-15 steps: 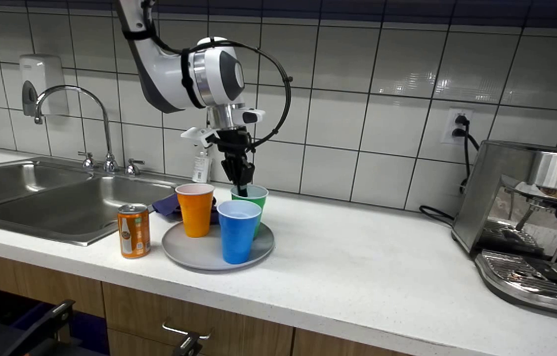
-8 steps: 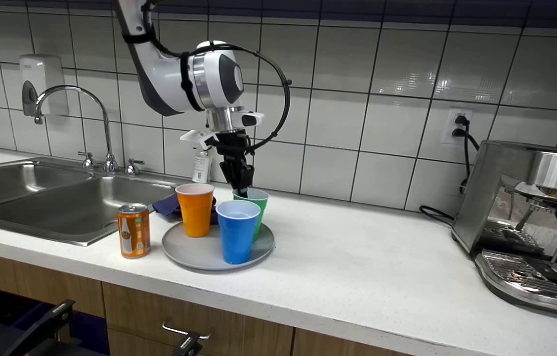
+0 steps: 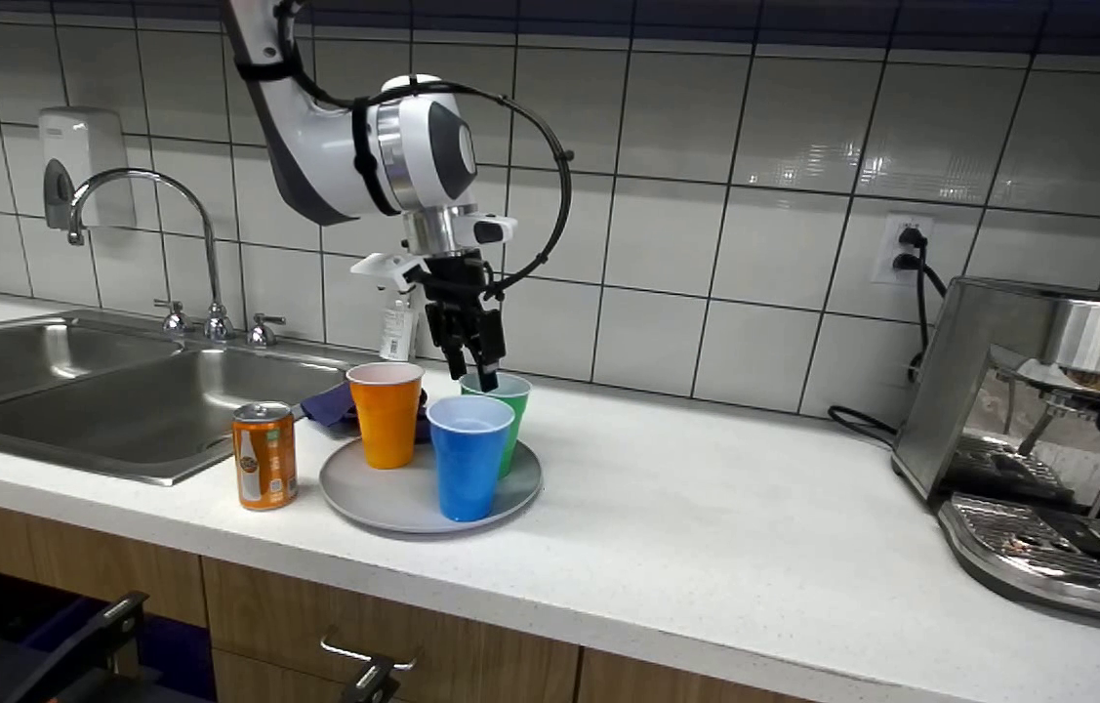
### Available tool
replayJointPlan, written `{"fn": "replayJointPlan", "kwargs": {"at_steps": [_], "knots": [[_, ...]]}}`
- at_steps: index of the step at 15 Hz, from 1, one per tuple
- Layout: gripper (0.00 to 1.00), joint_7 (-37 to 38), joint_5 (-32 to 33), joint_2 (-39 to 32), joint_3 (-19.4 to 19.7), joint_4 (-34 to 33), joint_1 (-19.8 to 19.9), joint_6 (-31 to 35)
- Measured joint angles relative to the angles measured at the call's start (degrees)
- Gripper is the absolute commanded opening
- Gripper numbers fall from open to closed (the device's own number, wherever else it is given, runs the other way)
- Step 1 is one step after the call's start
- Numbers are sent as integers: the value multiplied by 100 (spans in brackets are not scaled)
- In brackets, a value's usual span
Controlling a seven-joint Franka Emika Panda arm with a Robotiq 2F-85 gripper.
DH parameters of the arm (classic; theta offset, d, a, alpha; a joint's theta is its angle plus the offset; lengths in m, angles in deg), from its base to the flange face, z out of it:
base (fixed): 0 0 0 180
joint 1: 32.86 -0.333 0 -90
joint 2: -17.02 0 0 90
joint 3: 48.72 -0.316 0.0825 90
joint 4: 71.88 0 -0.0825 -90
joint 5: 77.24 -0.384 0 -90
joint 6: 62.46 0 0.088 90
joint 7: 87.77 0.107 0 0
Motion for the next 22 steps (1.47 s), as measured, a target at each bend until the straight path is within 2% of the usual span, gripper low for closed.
{"fn": "replayJointPlan", "kwargs": {"at_steps": [8,13,17,22], "knots": [[100,-511,60,477,-31,180,0,33],[100,-1119,90,858,-70,477,45,184],[100,-2215,-76,1246,-129,891,304,401],[100,-4249,-975,1784,-188,1388,821,443]]}}
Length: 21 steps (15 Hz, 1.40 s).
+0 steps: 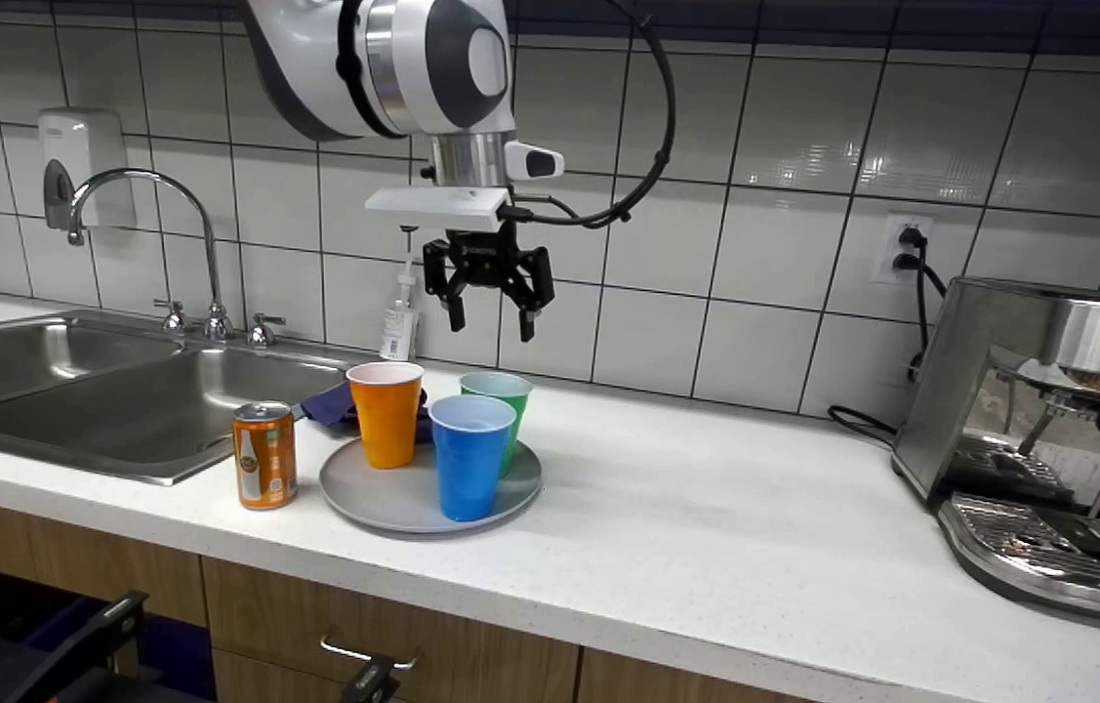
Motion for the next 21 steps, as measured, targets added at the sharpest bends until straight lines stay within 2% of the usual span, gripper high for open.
{"fn": "replayJointPlan", "kwargs": {"at_steps": [5,9,14,21], "knots": [[100,-1720,-761,444,51,237,374,-249],[100,-2604,-882,755,190,243,524,-922],[100,-2990,-767,960,289,242,640,-1508],[100,-3052,-765,973,290,242,644,-1569]]}}
